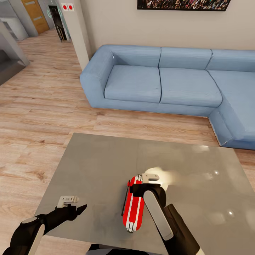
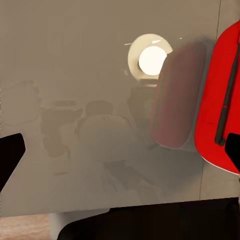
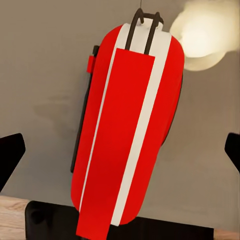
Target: Turn on the radio receiver that's on the table in the living room.
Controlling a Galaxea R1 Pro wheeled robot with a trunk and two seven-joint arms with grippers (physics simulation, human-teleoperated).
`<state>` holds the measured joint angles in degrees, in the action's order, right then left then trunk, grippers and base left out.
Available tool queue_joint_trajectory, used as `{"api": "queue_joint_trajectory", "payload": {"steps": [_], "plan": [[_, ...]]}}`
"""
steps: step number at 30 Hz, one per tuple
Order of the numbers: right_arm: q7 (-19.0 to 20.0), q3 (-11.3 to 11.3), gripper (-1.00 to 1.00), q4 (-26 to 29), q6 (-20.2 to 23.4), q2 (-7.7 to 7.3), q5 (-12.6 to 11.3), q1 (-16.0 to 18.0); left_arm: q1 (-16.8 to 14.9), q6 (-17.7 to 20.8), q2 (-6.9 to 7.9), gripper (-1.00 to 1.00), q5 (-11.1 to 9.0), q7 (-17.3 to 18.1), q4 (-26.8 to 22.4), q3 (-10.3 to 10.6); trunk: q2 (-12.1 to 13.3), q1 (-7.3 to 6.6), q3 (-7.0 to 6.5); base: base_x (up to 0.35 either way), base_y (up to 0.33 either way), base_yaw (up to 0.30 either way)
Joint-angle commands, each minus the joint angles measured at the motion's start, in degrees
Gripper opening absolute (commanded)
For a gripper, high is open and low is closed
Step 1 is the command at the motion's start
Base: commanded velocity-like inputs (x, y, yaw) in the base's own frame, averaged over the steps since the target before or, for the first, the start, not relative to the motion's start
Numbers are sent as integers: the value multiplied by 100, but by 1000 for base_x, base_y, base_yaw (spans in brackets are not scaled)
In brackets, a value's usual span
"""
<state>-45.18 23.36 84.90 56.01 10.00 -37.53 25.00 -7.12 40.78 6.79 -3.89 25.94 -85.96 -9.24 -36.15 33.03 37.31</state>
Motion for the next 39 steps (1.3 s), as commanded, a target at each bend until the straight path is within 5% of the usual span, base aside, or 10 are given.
{"api": "queue_joint_trajectory", "payload": {"steps": [1,7,14,39], "plan": [[0,0,100,-6,7,0,0,1,0,0,0,100,1,0,0,0,0,0,0,0,0,0],[0,15,100,-103,37,0,-6,92,0,0,0,100,-4,-1,0,1,0,0,0,0,0,0],[0,290,100,-464,-33,0,-25,294,0,0,-2,100,-6,-1,0,1,0,0,0,0,0,0],[28,310,100,-1381,-387,0,-73,668,0,0,-2,100,3,-1,0,1,0,0,0,0,0,0]]}}
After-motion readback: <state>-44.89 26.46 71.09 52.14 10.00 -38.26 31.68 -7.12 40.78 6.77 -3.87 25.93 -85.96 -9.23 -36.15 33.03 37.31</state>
